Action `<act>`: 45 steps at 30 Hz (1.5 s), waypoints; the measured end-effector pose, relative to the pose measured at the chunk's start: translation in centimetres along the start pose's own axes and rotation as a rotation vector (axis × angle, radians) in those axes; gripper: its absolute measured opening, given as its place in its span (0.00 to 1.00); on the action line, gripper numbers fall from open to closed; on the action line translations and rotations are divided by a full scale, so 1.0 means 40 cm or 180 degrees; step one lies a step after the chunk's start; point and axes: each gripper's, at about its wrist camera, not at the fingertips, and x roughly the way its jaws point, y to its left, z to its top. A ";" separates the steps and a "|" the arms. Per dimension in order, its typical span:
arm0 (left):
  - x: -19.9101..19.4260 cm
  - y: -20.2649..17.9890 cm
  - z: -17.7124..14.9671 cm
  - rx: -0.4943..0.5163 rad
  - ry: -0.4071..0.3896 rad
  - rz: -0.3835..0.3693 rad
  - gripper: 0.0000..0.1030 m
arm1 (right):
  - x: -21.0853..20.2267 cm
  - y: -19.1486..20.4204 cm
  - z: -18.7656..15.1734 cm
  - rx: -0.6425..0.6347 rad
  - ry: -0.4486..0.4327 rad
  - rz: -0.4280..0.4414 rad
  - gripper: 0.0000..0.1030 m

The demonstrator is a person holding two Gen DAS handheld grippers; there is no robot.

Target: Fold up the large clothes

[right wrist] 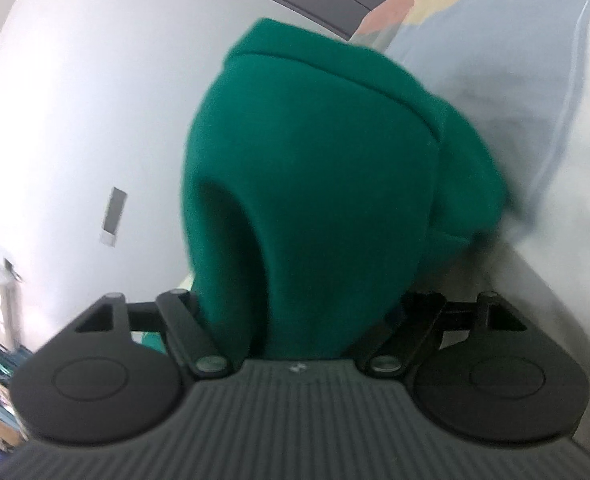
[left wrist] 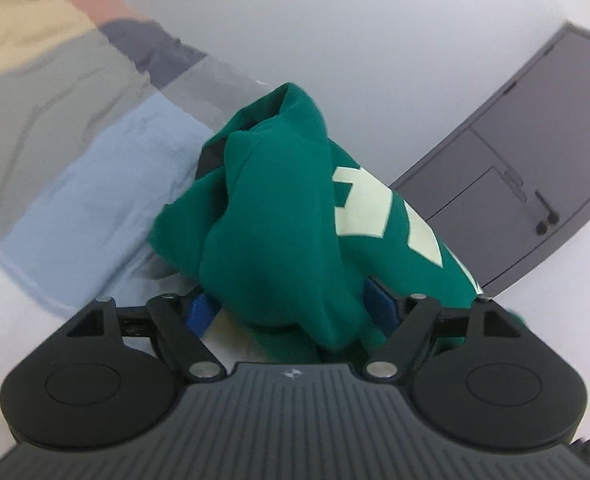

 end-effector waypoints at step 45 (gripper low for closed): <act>-1.004 -0.308 -0.200 0.1899 -0.0742 0.0046 0.79 | -0.771 0.600 -0.301 -0.2759 -0.0204 0.0244 0.78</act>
